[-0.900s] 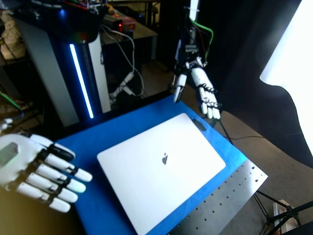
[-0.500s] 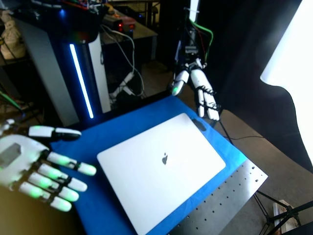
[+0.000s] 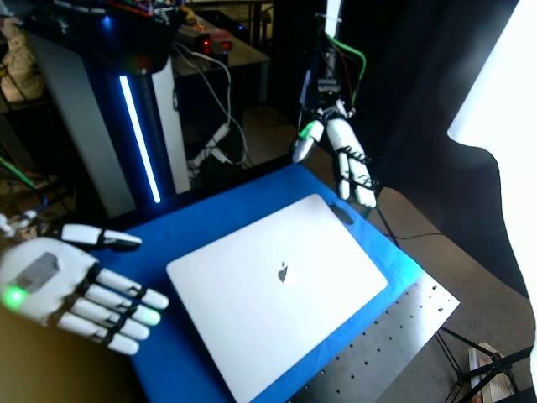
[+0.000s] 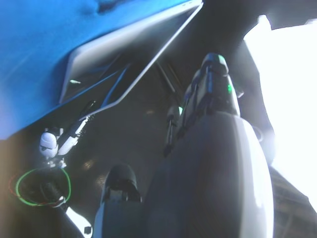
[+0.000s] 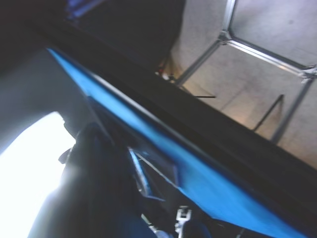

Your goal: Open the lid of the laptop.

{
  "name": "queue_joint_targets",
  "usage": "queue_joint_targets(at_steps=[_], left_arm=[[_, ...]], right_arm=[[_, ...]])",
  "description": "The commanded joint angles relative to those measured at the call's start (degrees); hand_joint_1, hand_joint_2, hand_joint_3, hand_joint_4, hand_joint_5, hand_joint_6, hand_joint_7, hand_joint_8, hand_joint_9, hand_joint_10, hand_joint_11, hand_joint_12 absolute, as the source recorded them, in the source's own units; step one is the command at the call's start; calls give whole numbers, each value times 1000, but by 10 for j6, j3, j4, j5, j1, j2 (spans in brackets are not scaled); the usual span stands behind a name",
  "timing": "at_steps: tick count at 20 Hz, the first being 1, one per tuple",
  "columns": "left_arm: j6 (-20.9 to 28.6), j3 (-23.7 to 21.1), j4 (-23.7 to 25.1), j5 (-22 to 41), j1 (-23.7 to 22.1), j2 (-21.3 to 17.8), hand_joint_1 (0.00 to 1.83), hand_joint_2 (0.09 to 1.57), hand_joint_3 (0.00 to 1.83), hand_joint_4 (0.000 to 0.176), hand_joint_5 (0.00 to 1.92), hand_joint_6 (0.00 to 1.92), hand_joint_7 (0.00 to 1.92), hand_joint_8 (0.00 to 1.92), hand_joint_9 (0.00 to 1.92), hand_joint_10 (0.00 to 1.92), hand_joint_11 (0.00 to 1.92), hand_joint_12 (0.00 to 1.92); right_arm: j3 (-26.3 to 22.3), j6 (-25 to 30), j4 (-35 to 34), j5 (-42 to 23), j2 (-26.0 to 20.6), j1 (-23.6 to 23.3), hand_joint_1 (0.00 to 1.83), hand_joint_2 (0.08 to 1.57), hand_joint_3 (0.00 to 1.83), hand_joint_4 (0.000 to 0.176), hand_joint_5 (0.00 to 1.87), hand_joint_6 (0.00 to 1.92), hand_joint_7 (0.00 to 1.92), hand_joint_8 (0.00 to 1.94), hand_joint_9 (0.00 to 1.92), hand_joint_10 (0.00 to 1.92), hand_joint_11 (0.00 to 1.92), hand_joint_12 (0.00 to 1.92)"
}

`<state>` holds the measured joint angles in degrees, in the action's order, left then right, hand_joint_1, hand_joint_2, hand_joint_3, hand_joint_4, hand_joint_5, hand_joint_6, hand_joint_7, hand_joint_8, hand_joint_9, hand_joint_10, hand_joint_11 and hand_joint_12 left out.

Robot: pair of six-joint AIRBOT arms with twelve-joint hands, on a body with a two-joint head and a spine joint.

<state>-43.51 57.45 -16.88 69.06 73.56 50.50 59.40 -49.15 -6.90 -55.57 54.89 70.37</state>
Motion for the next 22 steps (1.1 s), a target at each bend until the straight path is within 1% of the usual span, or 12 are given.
queue_joint_targets(at_steps=[1, 3, 7, 13, 16, 18, 20, 22], left_arm=[[2, 3, 1, 59, -6, 2, 442, 1088, 0, 176, 0, 0, 0, 0, 0, 0, 0, 0], [2, 3, 1, 58, -7, 3, 557, 1039, 0, 176, 0, 0, 0, 0, 0, 0, 0, 0], [2, 4, 1, 58, -8, 3, 603, 1012, 0, 176, 0, 0, 0, 0, 0, 0, 0, 0], [2, 4, 1, 55, -9, 5, 493, 1010, 0, 176, 0, 0, 0, 0, 0, 0, 0, 0], [4, 5, 1, 55, -9, 7, 495, 1015, 0, 176, 0, 0, 0, 0, 0, 0, 0, 0], [4, 6, 1, 55, -9, 8, 520, 1016, 1, 176, 0, 0, 0, 0, 0, 0, 0, 0], [4, 6, 1, 53, -9, 9, 514, 1017, 1, 176, 0, 0, 0, 0, 0, 0, 0, 0], [5, 6, 1, 52, -9, 10, 519, 1021, 2, 176, 0, 0, 0, 0, 0, 0, 0, 0]], right_arm=[[2, 2, 3, -60, 2, -10, 0, 1135, 3, 0, 16, 1, 0, 0, 0, 0, 0, 0], [4, 2, 25, -34, 6, -22, 0, 1123, 0, 0, 0, 0, 0, 0, 0, 0, 1, 0], [7, 2, 45, -15, 16, -33, 0, 1134, 3, 0, 0, 0, 0, 0, 0, 0, 0, 0], [10, 2, 50, -11, 31, -41, 0, 1127, 0, 0, 0, 0, 0, 0, 0, 0, 0, 0], [11, 4, 56, -9, 38, -49, 0, 1120, 0, 0, 0, 0, 0, 0, 0, 0, 0, 0], [16, 21, 72, -7, 45, -56, 0, 1131, 1, 0, 0, 0, 0, 0, 0, 0, 0, 0], [23, 36, 86, -1, 55, -66, 0, 1111, 0, 0, 0, 0, 0, 0, 0, 0, 0, 0], [25, 36, 90, 1, 60, -72, 0, 1114, 0, 0, 0, 0, 0, 0, 0, 0, 0, 0]])
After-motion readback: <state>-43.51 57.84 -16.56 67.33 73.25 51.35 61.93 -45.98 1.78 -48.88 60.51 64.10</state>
